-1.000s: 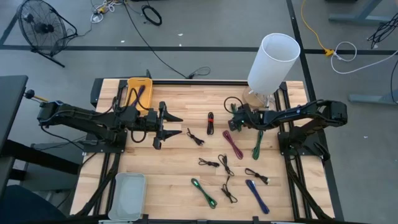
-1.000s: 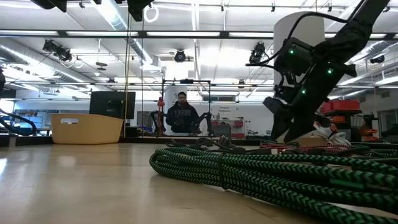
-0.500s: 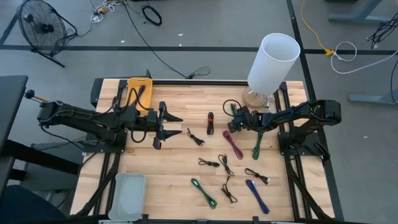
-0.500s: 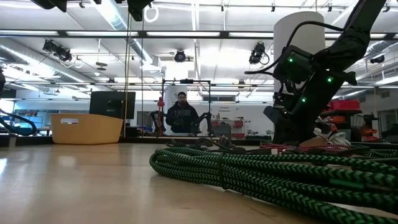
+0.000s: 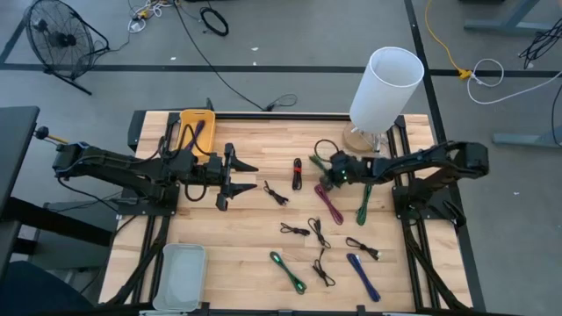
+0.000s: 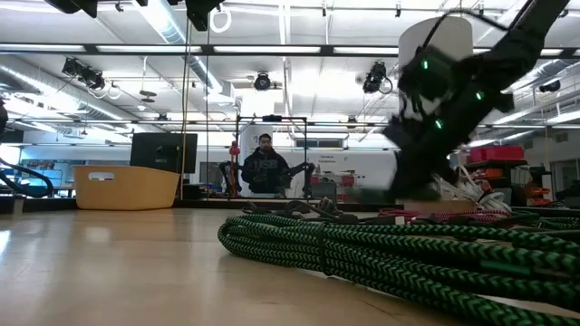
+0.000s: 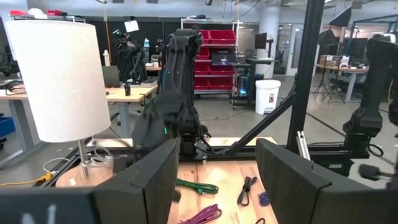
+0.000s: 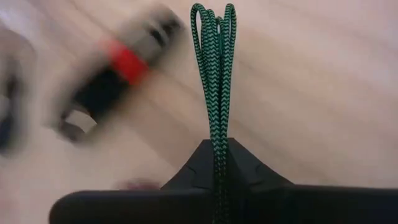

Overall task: Pick & Place USB Port
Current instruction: Put the green charger cable into the yellow bin

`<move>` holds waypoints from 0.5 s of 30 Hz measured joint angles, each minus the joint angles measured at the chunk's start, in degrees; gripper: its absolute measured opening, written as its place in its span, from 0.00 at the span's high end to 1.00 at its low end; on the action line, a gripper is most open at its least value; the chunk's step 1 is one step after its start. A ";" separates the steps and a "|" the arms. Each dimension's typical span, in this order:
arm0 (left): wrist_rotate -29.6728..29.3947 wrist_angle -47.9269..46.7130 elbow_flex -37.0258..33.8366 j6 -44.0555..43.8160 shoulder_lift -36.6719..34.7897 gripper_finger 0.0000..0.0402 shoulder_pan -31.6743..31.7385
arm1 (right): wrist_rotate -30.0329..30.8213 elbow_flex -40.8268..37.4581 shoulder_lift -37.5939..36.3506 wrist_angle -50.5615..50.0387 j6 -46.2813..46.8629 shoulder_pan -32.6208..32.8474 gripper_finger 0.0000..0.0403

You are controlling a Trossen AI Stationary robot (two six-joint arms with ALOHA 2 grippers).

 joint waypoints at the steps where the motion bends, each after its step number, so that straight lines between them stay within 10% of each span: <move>1: 0.02 -0.02 0.00 0.00 0.00 0.45 -0.02 | -0.09 0.59 -1.50 1.06 -1.30 0.13 0.97; 15: 0.00 0.32 0.00 0.00 0.00 0.45 0.00 | -2.82 13.78 -16.10 2.88 -16.85 9.34 0.97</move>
